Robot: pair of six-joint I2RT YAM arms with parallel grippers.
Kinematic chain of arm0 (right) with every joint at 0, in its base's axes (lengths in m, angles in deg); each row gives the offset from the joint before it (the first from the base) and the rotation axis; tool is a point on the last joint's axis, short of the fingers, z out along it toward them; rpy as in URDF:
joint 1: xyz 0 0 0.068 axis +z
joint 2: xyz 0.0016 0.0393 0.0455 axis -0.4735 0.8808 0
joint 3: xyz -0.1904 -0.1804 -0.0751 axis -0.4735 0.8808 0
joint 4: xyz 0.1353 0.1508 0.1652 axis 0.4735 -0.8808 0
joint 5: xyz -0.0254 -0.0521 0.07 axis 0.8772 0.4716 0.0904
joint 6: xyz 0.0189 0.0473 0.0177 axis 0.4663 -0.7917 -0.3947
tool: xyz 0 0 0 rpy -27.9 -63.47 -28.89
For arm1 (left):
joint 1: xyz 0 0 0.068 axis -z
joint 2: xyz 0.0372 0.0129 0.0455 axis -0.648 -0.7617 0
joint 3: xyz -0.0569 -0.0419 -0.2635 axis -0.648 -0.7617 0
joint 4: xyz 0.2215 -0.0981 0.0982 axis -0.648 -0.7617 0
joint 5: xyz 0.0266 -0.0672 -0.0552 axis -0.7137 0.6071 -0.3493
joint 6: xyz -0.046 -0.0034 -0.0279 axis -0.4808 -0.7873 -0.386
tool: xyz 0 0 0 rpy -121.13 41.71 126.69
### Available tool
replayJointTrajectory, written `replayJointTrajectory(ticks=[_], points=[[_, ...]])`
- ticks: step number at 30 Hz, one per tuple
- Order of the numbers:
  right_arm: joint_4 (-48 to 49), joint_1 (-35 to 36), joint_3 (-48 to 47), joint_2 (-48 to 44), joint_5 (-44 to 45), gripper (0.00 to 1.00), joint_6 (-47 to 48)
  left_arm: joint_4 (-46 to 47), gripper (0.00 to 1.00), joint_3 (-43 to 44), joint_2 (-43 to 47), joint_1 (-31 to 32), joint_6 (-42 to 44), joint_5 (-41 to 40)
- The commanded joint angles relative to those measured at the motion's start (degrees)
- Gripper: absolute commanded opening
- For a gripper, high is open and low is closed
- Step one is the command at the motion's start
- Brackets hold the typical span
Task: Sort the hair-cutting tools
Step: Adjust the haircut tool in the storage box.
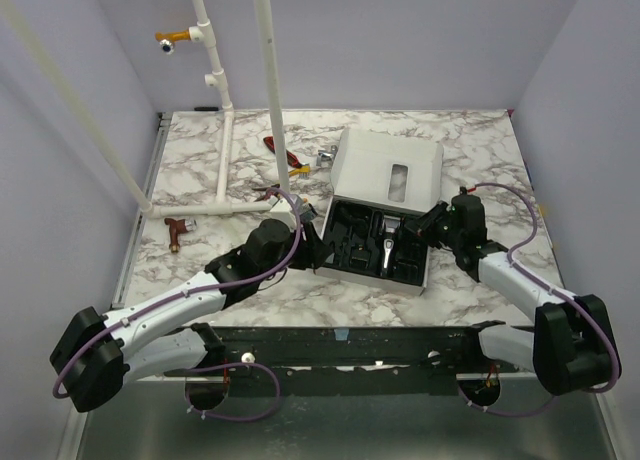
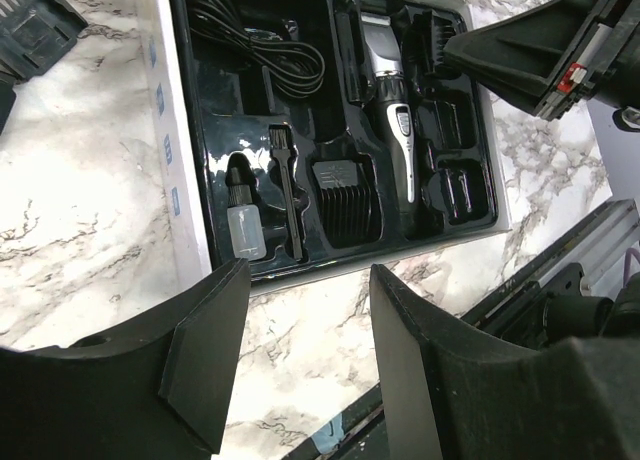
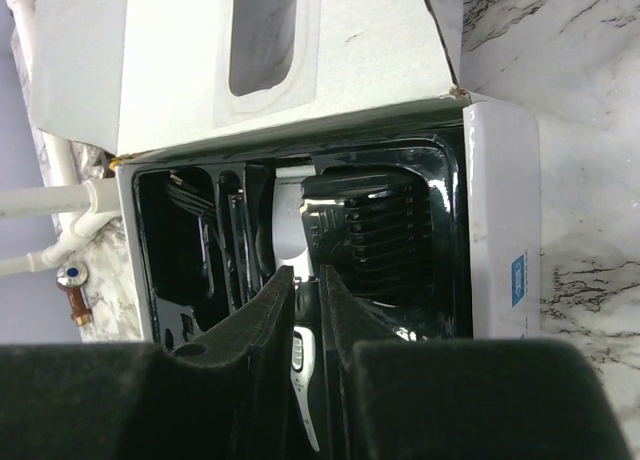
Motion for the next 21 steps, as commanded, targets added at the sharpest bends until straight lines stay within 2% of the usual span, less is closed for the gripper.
replayJointTrajectory(ticks=[1,9,21], points=[[2.4,0.1,-1.3,2.7,1.0,0.19,0.6,1.9,0.52,-1.4,1.5,0.1,0.3,-2.9],[2.3,0.1,-1.5,4.5,2.0,0.19,1.0,2.2,0.52,-2.2,2.0,0.1,0.7,-3.3],[-1.1,0.0,-7.0,-0.3,1.0,0.19,2.4,3.2,0.52,-2.9,2.4,0.1,0.6,-3.3]])
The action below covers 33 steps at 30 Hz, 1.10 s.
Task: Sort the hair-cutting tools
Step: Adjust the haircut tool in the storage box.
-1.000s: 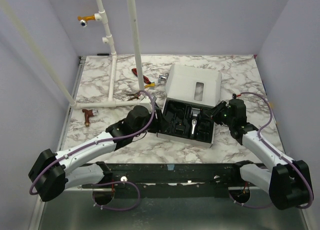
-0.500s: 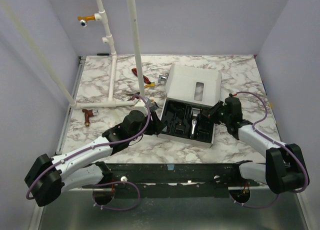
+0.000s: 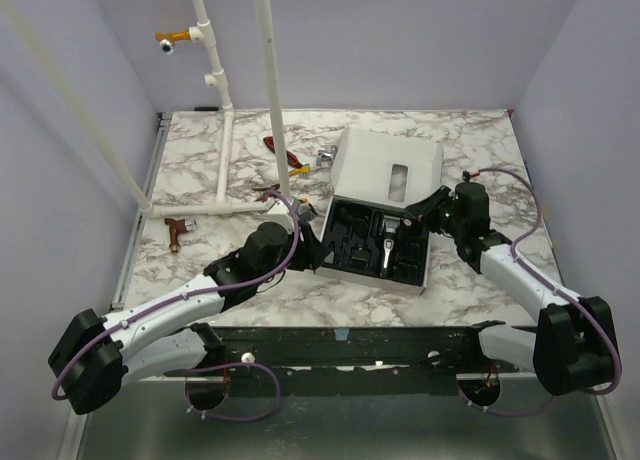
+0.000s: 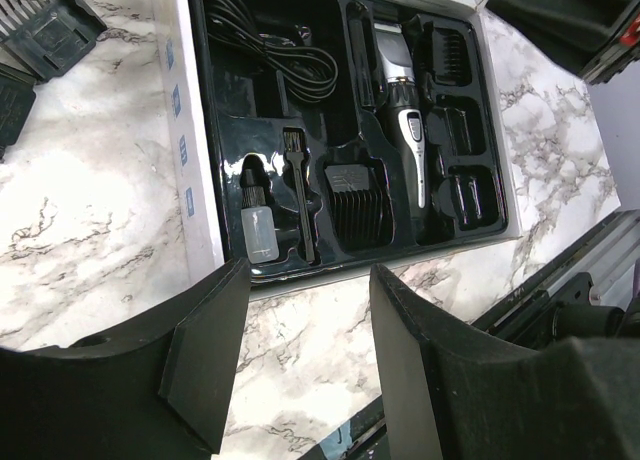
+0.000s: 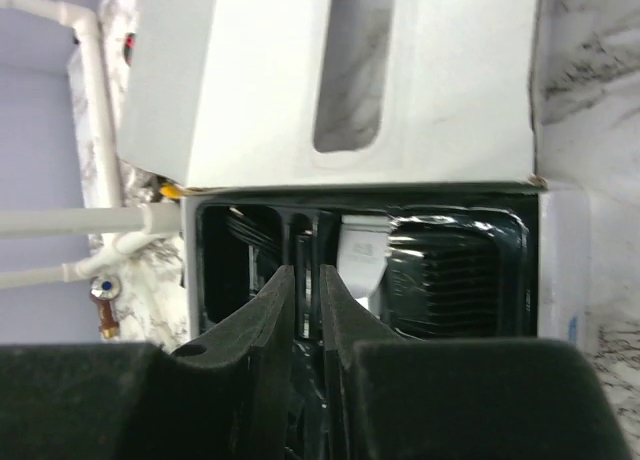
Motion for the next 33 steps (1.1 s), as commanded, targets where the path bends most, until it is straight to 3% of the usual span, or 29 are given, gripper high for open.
replayJointTrajectory(ticks=[1,15,26,33], points=[[-1.4,0.1,-2.5,-0.9,1.1,0.19,1.4,1.7,0.53,-1.1,1.2,0.0,0.6,-1.4],[2.1,0.0,1.1,11.7,3.5,0.18,0.7,1.2,0.52,-2.1,1.8,0.0,0.3,-1.5],[-1.8,0.1,-1.4,1.6,2.4,0.18,1.9,1.2,0.53,-2.6,3.1,0.0,0.5,-2.2],[0.2,0.1,3.6,3.3,1.7,0.18,1.1,2.2,0.53,-2.6,2.1,0.0,-0.1,-0.9]])
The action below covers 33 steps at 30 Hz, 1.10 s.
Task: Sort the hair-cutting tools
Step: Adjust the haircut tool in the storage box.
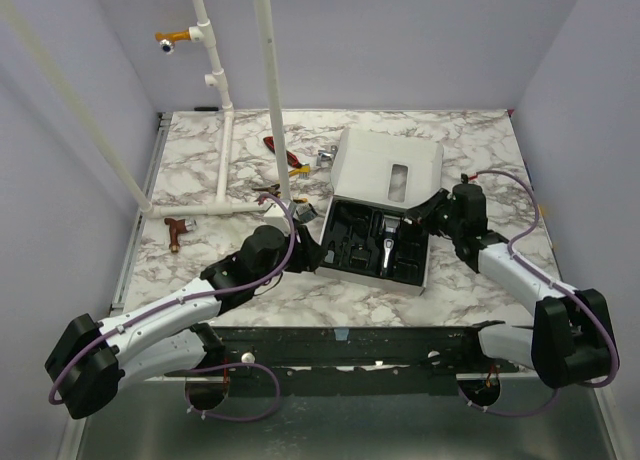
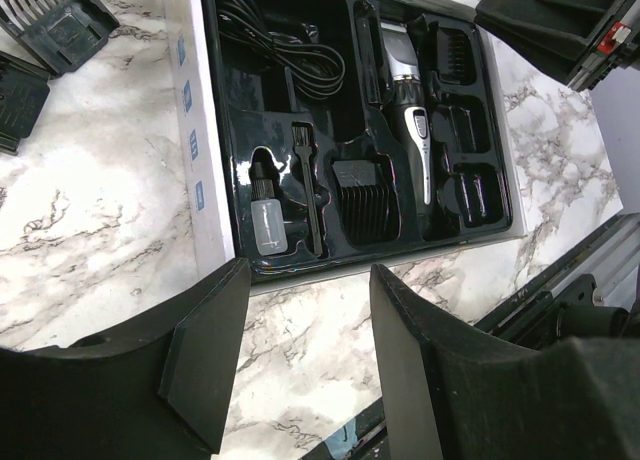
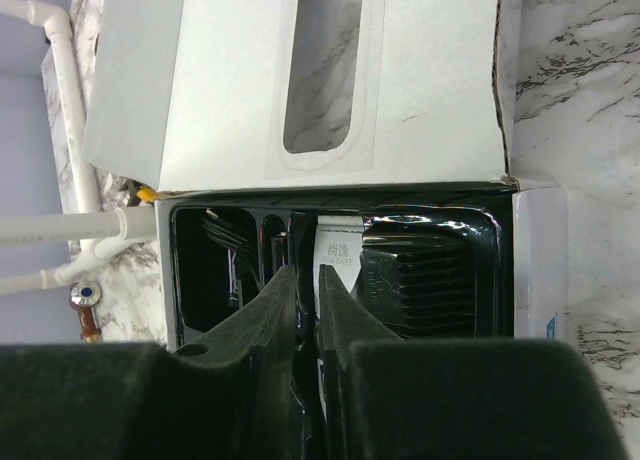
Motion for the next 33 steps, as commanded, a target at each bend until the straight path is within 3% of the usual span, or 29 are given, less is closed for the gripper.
replayJointTrajectory(ticks=[1,8,19,33], points=[[-0.4,0.0,4.1,2.8,1.5,0.18,0.5,1.7,0.53,-0.6,-0.2,0.0,-0.1,-0.2],[-3.2,0.0,4.6,7.6,6.8,0.17,0.5,1.4,0.53,-1.2,0.2,-0.1,-0.2,-0.4],[-4.8,0.0,0.1,-1.7,3.8,0.17,1.3,2.2,0.53,-1.5,0.3,-0.1,-0.1,-0.4],[-4.7,0.0,1.8,10.3,8.9,0.15,1.7,2.1,0.53,-1.8,0.3,-0.1,0.0,-0.2]])
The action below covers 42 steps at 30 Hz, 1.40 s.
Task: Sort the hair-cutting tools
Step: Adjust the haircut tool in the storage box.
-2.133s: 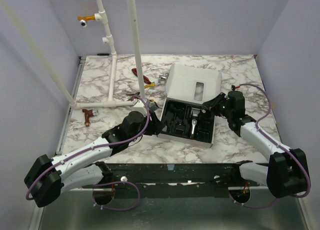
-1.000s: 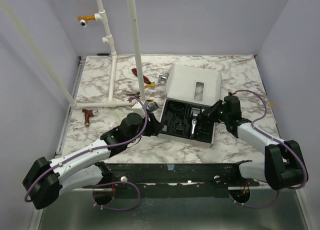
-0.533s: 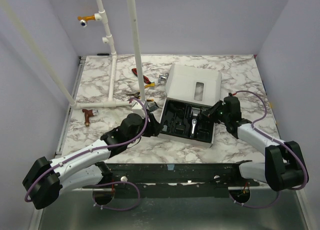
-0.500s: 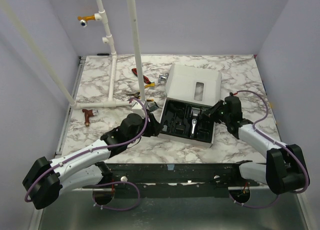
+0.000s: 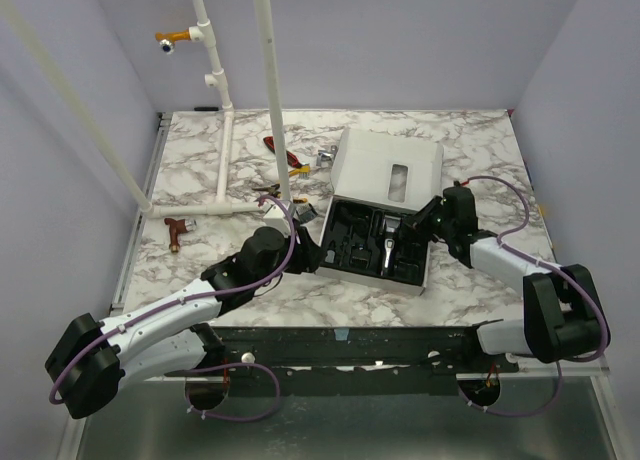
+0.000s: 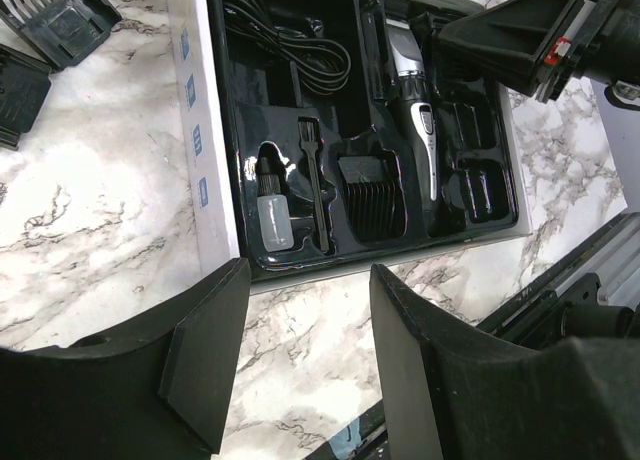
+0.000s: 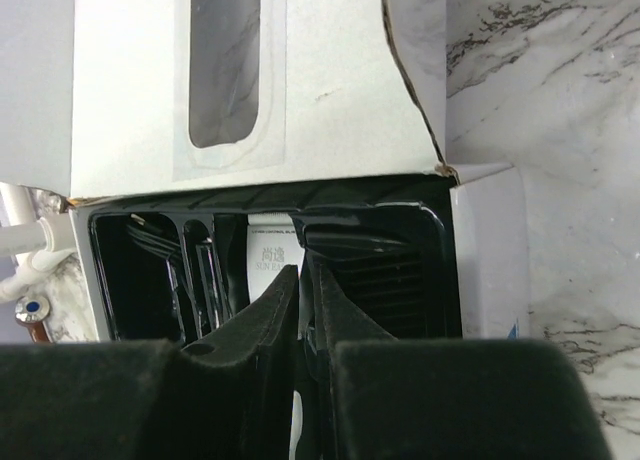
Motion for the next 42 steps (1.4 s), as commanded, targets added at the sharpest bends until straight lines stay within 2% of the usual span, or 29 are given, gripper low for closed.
replayJointTrajectory(ticks=[1,5,8,16,30,34,37,42], points=[[-5.1,-0.4,1.6,2.5,6.0,0.15,1.7,1.2,0.53,-1.0,0.4,-0.2,0.0,-0.2],[-6.4,-0.5,-0.1,-0.3,7.3,0.15,3.7,1.3,0.53,-1.2,0.6,-0.1,0.1,-0.4],[-10.5,-0.4,-2.3,1.0,10.4,0.14,4.5,1.7,0.53,-1.1,0.5,-0.2,0.0,-0.2],[-10.9,-0.4,0.0,3.8,12.8,0.13,5.5,2.0,0.53,-1.2,0.4,-0.2,0.1,0.2],[-13.1,-0.5,-1.7,9.6,13.4,0.11,5.1,2.1,0.53,-1.4,0.4,-0.1,0.3,0.0],[-13.1,-0.4,-1.5,8.1,12.6,0.11,4.8,2.2,0.53,-1.8,0.9,-0.2,0.3,-0.1],[-12.2,-0.5,-1.0,2.4,10.0,0.16,3.5,2.2,0.53,-1.8,1.7,-0.3,0.5,-0.3],[-16.2,-0.5,-6.1,-4.4,6.6,0.34,3.1,1.9,0.53,-1.2,1.9,-0.5,0.8,0.2]])
